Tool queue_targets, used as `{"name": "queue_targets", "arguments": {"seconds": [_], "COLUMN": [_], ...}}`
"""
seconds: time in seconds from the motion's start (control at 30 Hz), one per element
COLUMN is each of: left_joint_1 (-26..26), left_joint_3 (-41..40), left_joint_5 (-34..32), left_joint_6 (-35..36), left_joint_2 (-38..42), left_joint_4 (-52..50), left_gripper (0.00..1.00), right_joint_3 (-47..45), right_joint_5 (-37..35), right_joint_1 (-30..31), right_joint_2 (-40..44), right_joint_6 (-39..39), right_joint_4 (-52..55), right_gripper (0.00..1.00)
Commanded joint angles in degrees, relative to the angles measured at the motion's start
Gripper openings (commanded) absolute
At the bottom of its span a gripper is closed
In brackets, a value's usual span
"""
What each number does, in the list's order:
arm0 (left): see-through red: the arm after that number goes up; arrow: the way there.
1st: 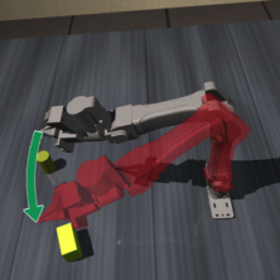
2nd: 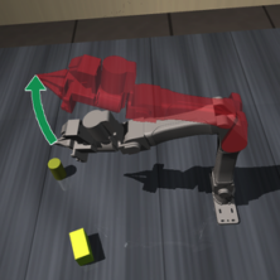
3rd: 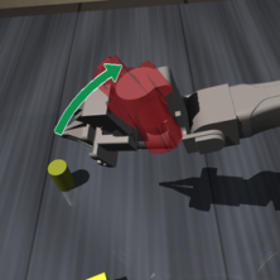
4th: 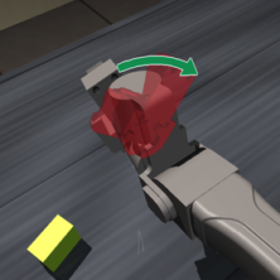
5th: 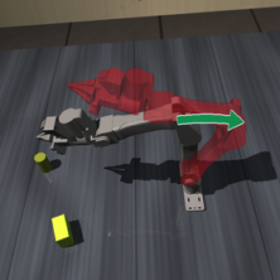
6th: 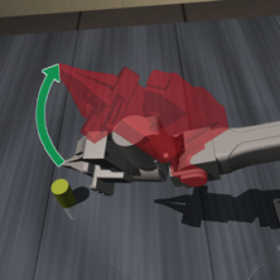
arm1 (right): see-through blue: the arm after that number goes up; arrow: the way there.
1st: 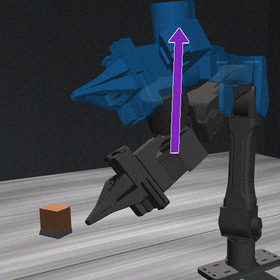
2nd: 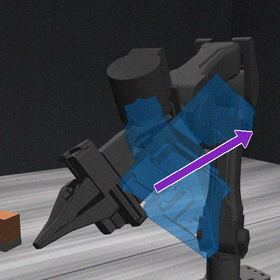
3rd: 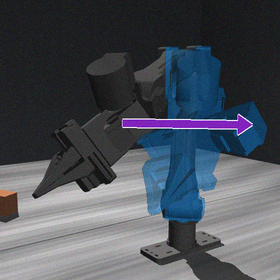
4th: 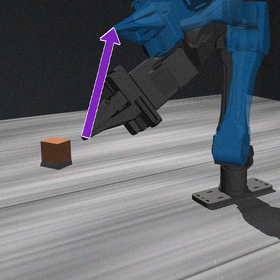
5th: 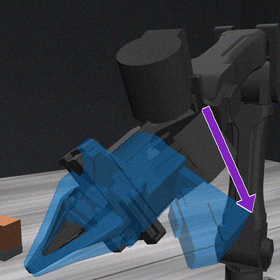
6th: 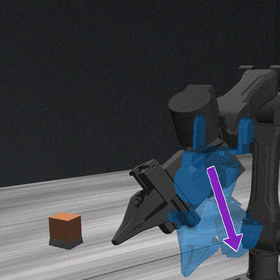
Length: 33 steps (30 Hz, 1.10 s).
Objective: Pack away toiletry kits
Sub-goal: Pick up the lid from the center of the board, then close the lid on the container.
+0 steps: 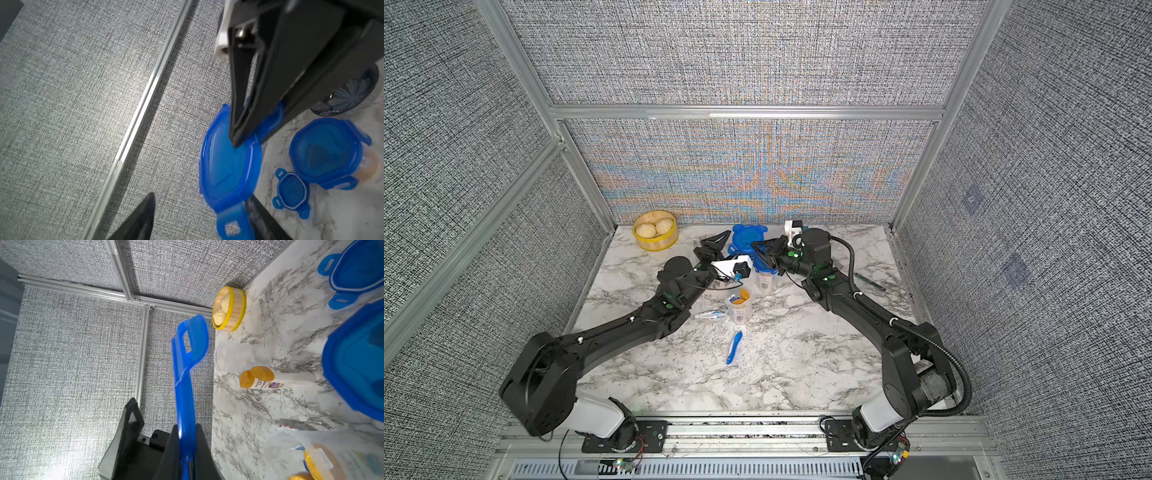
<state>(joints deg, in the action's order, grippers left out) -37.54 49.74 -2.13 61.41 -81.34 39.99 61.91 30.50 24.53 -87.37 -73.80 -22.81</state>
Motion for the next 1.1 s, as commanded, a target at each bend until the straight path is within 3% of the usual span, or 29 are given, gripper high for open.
{"name": "queue_targets", "arguments": {"seconds": [0.0,0.2,0.3,0.4,0.43,0.47,0.7,1.07], "left_joint_1": [2.54,4.03,3.99,4.05,3.97,4.05,4.05,4.38], "left_joint_3": [-1.65,-2.9,0.52,2.8,3.0,3.25,1.85,9.97], "left_joint_5": [0.46,1.82,-1.43,-1.22,-0.79,0.24,2.27,1.99], "left_joint_6": [-19.57,-40.83,-50.83,-56.31,-57.41,-57.92,-59.11,-61.05], "left_joint_2": [7.78,16.01,15.51,14.32,13.92,13.67,13.14,4.48], "left_joint_4": [-8.01,-21.64,-30.28,-35.85,-36.85,-37.85,-39.27,-50.31], "left_gripper": [0.71,0.79,0.8,0.81,0.83,0.99,1.0,0.95], "right_joint_3": [-3.26,-12.36,-15.9,-18.3,-18.7,-19.08,-19.47,-18.49], "right_joint_5": [2.63,4.56,3.69,2.92,2.48,2.12,0.44,-2.43], "right_joint_1": [-0.24,0.51,1.04,2.22,2.8,3.54,7.02,9.89], "right_joint_2": [1.28,5.96,7.68,8.22,8.15,7.82,3.74,0.37], "right_joint_6": [1.73,3.01,2.74,1.67,1.35,1.05,-2.16,-3.33], "right_joint_4": [-0.78,-1.12,-2.37,-4.23,-4.64,-5.45,-10.16,-10.3], "right_gripper": [0.0,0.0,0.0,0.0,0.0,0.0,0.0,0.0]}}
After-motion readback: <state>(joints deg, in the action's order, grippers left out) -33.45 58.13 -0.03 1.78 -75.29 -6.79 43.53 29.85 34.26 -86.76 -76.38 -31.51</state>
